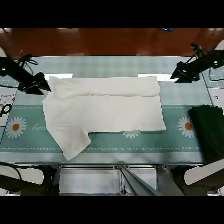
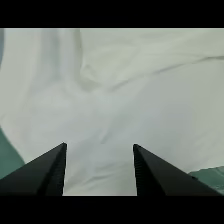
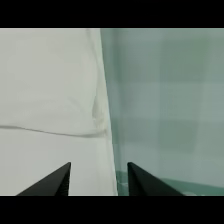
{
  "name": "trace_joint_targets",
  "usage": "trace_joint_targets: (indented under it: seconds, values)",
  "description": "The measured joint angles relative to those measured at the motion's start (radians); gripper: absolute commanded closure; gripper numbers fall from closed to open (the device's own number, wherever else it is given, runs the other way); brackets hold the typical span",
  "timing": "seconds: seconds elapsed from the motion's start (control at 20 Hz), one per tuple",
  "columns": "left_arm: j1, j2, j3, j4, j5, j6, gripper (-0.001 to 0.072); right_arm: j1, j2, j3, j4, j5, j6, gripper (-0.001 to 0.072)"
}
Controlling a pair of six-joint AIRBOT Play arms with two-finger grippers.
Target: Fold the shirts.
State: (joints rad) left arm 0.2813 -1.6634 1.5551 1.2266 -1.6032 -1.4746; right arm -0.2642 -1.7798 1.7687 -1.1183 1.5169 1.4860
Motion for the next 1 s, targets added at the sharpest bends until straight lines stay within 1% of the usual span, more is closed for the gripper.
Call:
trace_joint_targets:
  seconds: [0.15, 0.25, 0.4, 0.55, 0.65, 0.8, 1.0]
  values:
    - [0.135, 0.173, -0.254, -0.003, 0.027, -0.002, 0.0198, -0.06, 0.163, -0.147, -0.015, -0.054, -0.014, 0.0298]
    - [0.26, 0.298, -0.462, -0.078, 0.095, 0.025, 0.0198, -0.103, 0.283, -0.312, 0.009, -0.118, -0.055, 0.0298]
    - [0.454, 0.434, -0.737, -0.203, 0.172, 0.092, 0.0198, -0.169, 0.466, -0.603, 0.14, -0.209, -0.157, 0.0299]
    - [0.583, 0.492, -0.916, -0.248, 0.201, 0.135, 0.0198, -0.204, 0.615, -0.833, 0.301, -0.263, -0.271, 0.0299]
    - [0.607, 0.509, -0.978, -0.265, 0.218, 0.159, 0.0198, -0.214, 0.685, -0.933, 0.365, -0.282, -0.32, 0.0299]
    - [0.581, 0.518, -1.021, -0.272, 0.229, 0.175, 0.0198, -0.22, 0.742, -1.012, 0.412, -0.291, -0.361, 0.0299]
    - [0.518, 0.504, -1.041, -0.253, 0.273, 0.158, 0.0198, -0.223, 0.766, -1.048, 0.437, -0.3, -0.383, 0.0299]
